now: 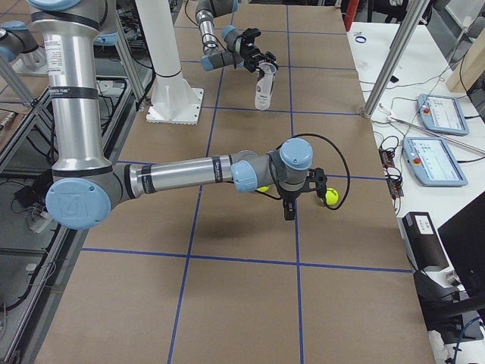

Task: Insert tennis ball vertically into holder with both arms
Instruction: 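Rotate the can upright with the left gripper, open end up, then reach the right gripper to the nearer yellow tennis ball and grasp it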

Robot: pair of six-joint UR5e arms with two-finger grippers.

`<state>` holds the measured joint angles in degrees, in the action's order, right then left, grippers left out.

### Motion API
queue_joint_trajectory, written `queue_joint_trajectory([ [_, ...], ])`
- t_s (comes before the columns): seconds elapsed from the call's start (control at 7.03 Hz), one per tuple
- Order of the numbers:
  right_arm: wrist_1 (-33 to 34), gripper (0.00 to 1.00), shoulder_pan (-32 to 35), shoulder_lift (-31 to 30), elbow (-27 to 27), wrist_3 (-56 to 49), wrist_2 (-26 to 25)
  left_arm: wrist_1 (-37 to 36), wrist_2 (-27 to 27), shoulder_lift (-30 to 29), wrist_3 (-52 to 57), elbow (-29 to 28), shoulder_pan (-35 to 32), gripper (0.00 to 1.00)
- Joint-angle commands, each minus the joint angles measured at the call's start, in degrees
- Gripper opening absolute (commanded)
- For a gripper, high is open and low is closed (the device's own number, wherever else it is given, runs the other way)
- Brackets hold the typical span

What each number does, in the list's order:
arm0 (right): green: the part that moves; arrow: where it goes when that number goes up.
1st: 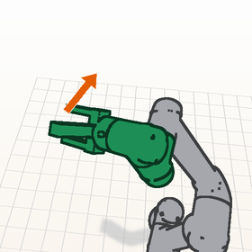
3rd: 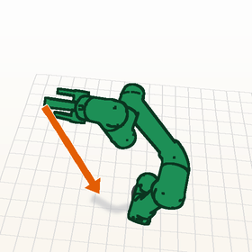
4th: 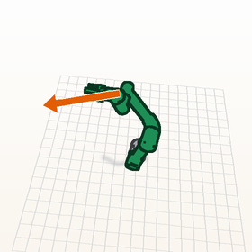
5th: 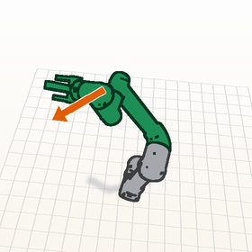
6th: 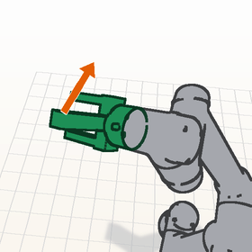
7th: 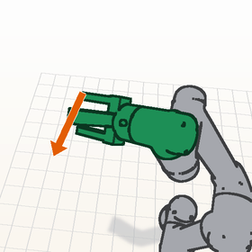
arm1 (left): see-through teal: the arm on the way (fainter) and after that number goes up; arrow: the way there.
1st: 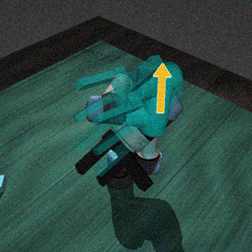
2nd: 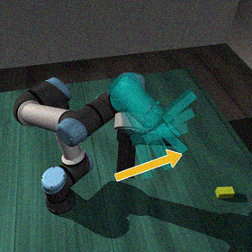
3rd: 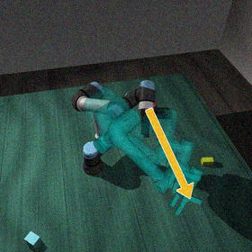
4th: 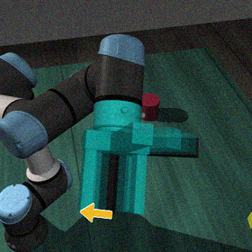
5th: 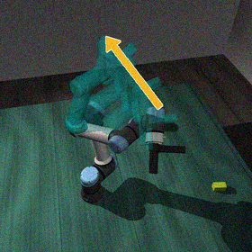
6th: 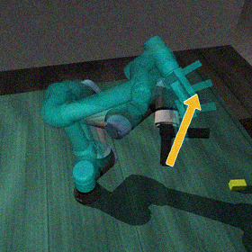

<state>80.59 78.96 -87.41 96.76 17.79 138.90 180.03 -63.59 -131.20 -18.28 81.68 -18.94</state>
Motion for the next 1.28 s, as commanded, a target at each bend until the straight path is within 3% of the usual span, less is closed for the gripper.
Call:
queue_joint_trajectory([
  [0.0,-5.23,0.99,-4.23,-0.82,0.44,7.05,-1.52,5.56,1.18,1.03,0.17,-3.0,0.12,0.8],
  [0.14,-8.92,0.99,-7.39,-0.92,1.58,15.43,-3.1,6.12,1.18,1.03,0.09,-3.72,0.21,0.8],
  [0.28,-12.0,0.99,-13.77,-2.14,5.07,24.57,-9.12,6.12,1.18,0.95,0.09,-3.9,0.22,0.8],
  [0.57,-13.09,0.99,-19.87,-2.94,6.86,32.7,-12.41,6.12,1.1,1.21,0.0,-3.99,0.22,0.8],
  [1.14,-13.09,0.99,-27.97,-2.94,6.16,32.92,-15.06,6.12,1.18,1.21,0.0,-4.08,0.22,0.81],
])
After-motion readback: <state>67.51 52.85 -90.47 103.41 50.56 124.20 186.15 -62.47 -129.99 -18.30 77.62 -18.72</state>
